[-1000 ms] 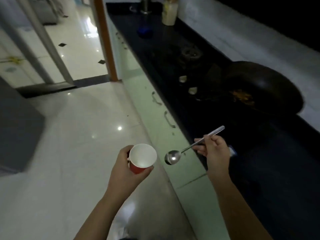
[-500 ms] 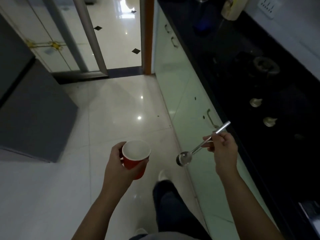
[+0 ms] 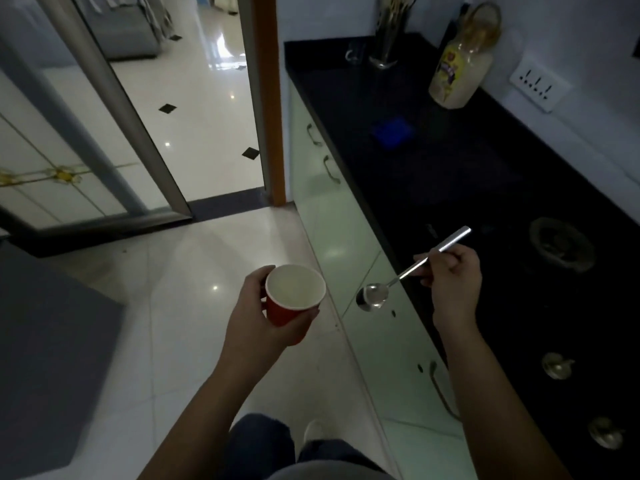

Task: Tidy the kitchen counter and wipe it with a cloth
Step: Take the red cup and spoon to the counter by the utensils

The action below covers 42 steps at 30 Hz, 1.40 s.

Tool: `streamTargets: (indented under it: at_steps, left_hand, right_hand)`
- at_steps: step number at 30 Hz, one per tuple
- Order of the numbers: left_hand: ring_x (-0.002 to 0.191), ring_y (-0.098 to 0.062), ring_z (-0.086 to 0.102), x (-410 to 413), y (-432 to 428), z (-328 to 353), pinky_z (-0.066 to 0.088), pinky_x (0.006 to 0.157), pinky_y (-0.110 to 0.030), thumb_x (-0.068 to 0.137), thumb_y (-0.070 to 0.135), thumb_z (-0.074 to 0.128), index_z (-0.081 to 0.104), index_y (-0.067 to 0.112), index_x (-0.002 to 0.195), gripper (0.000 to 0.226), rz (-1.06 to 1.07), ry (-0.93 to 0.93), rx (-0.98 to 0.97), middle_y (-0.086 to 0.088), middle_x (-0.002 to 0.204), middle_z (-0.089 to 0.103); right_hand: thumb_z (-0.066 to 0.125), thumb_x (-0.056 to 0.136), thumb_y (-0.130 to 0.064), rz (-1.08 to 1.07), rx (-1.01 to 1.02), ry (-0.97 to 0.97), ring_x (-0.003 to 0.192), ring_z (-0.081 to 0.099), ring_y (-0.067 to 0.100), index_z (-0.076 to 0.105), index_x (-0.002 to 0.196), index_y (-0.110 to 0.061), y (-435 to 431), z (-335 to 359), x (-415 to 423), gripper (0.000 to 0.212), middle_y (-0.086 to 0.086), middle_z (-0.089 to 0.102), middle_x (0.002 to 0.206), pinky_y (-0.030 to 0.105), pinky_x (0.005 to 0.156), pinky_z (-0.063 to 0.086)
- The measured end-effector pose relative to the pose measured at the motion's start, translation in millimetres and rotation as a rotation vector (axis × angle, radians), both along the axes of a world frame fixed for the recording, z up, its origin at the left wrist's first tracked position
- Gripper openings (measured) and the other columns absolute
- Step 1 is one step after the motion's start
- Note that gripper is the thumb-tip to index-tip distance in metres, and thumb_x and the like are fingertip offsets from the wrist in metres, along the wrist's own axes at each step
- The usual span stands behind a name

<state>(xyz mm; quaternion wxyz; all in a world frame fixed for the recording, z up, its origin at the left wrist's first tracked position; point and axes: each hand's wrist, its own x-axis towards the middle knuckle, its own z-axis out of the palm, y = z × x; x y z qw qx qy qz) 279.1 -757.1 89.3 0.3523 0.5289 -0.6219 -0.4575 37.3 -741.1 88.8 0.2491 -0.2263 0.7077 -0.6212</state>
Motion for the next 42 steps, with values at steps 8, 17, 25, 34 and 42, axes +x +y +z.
streamTargets:
  at_steps: [8,17,25,34,42]
  left_hand:
    - [0.094,0.006,0.049,4.5,-182.1,-5.0,0.041,0.066,0.003,0.061,0.027,0.080,0.037,0.031,0.114,0.068,-0.064,0.053,-0.042,0.029,0.102,0.044]
    - [0.100,-0.014,0.050,46.4,-374.3,-4.5,0.041,0.070,-0.014,0.065,0.017,0.079,0.039,0.029,0.115,0.065,-0.063,0.048,-0.005,0.009,0.106,0.052]
    - [0.096,-0.002,0.051,2.6,-491.5,-6.7,0.042,0.067,-0.009,0.061,0.026,0.082,0.038,0.031,0.117,0.071,-0.143,0.069,0.008,0.026,0.104,0.046]
    - [0.100,0.002,0.053,-119.2,-635.1,34.6,0.041,0.066,-0.005,0.053,0.051,0.078,0.041,0.032,0.119,0.078,-0.289,0.009,-0.147,0.025,0.109,0.050]
    - [0.093,0.017,0.054,-209.1,-716.9,53.5,0.043,0.069,-0.001,0.047,0.049,0.083,0.042,0.047,0.102,0.068,-0.425,0.120,-0.127,0.028,0.098,0.060]
  right_hand:
    - [0.048,0.091,-0.008,-0.059,-0.015,0.033,0.049,0.063,0.002,0.040,0.097,-0.021,-144.5,1.6,6.1,0.017,0.000,0.068,0.076,0.022,0.054,0.044]
    - [0.048,0.090,-0.002,-0.078,-0.032,0.127,0.049,0.057,0.001,0.049,0.094,-0.024,-321.0,16.8,39.2,0.022,0.002,0.065,0.074,0.013,0.048,0.043]
    - [0.048,0.091,-0.005,-0.087,-0.080,-0.029,0.066,0.064,0.001,0.060,0.088,-0.025,-438.0,4.4,5.7,0.024,-0.012,0.072,0.072,0.012,0.057,0.048]
    - [0.050,0.086,0.009,-0.139,-0.163,0.066,0.080,0.065,0.002,0.062,0.102,-0.022,-553.3,20.1,-106.7,0.037,-0.003,0.067,0.089,0.014,0.072,0.051]
    - [0.061,0.081,0.004,-0.209,0.032,0.397,0.076,0.059,-0.012,0.060,0.112,-0.012,-621.9,38.6,-193.0,0.035,0.000,0.063,0.087,0.001,0.075,0.045]
